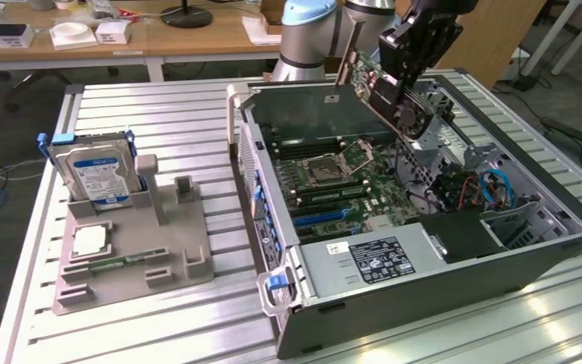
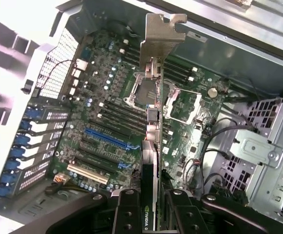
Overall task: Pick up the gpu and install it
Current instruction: 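Insert the gpu into the slot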
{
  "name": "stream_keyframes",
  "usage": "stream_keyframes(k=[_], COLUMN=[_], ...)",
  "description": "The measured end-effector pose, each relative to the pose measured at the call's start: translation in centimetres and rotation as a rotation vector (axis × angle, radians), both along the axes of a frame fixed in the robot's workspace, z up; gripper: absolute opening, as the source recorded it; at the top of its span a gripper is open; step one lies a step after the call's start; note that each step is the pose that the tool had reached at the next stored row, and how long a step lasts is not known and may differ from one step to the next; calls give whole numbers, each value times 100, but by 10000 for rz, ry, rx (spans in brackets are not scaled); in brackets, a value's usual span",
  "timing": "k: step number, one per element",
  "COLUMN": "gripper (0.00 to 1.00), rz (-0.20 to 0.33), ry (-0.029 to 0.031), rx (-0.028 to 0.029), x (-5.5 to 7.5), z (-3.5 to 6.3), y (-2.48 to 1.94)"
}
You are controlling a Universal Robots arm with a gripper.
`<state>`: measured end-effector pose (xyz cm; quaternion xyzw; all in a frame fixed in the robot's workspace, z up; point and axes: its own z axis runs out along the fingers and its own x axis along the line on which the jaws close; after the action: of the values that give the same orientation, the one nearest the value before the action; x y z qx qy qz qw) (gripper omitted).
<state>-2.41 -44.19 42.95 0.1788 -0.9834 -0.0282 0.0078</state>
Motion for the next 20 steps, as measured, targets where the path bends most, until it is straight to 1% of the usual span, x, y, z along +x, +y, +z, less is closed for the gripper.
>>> stream_keyframes(k=[8, 14, 16, 20], gripper=[26, 26, 26, 26], rz=[643, 987, 1056, 1121], ry=[-1, 0, 0, -3], rx=[3, 1, 4, 31], x=[0, 0, 0, 0], z=[-1, -1, 0, -1], y=[-5, -15, -19, -28])
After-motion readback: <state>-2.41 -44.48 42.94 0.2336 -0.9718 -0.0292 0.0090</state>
